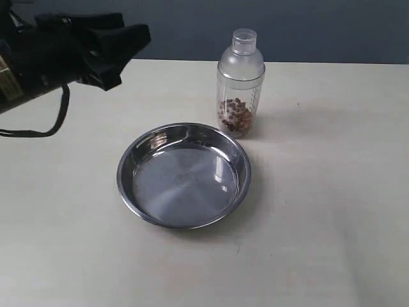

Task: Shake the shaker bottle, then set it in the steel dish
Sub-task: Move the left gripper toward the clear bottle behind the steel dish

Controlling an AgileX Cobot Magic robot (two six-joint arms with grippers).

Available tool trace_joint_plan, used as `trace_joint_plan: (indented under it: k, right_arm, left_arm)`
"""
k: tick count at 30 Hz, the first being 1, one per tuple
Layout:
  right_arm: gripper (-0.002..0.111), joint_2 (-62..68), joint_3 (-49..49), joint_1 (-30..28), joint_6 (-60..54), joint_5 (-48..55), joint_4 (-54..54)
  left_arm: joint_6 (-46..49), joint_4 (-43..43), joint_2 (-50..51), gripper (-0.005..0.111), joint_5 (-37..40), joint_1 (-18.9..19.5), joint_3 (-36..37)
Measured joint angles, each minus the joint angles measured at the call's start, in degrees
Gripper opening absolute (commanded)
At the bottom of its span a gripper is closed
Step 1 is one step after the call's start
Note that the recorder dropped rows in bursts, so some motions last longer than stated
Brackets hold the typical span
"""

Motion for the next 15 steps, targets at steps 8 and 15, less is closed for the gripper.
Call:
trace_joint_plan:
  k: [8,15]
  right_arm:
    - [-0.001,0.0,0.0,0.0,0.0,0.0,0.0]
    - [-0.001,0.0,0.0,0.0,0.0,0.0,0.0]
  left_arm:
    - [5.72,-6.84,10.45,0.057,-8.38,-3.95,-1.96]
    - [8.2,-10.02,18.67,0.098,-13.47,-6.19,-5.99]
